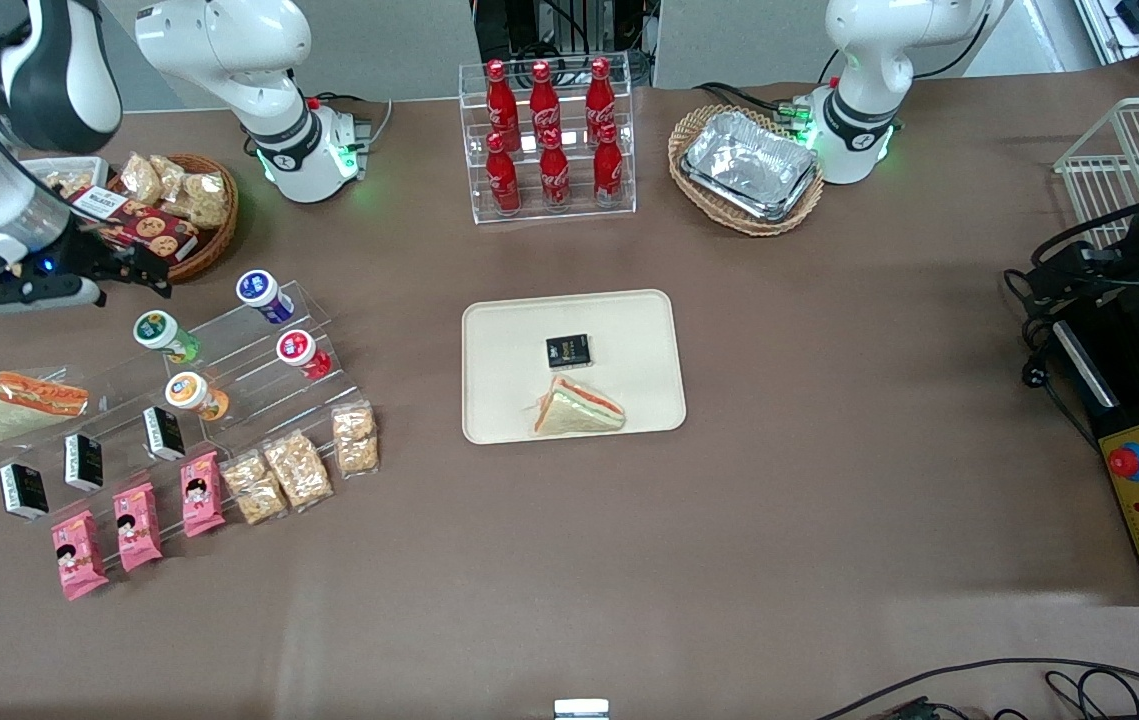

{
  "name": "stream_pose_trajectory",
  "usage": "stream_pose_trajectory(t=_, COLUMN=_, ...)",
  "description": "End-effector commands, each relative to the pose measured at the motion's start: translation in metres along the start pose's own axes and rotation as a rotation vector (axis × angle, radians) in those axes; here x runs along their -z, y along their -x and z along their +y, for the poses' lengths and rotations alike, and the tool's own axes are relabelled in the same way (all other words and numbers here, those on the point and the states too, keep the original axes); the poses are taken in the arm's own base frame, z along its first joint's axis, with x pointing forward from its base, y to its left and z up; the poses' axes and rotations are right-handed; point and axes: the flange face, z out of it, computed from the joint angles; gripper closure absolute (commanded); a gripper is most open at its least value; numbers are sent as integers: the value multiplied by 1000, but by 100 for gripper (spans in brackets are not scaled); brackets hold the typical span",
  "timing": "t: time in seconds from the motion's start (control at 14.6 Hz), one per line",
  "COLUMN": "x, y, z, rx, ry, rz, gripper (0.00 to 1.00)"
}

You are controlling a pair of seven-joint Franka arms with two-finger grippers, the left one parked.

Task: Place green gum on tray
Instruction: 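Lower the right gripper and close it on the green gum bottle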

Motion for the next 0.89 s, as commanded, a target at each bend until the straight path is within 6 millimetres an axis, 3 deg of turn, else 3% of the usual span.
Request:
stream_pose_trajectory(t=0.0, x=-25, y=-3, z=8, rx=7, ry=21, rz=7, gripper=0)
stream_pose_trajectory(t=0.27, x=-48, y=0, z=5, rx=11, ry=23, rz=13, gripper=0)
stream_pose_trajectory(t=0.82, x=-67, y=-5, z=6, rx=12, ry=30, rz=12, gripper=2)
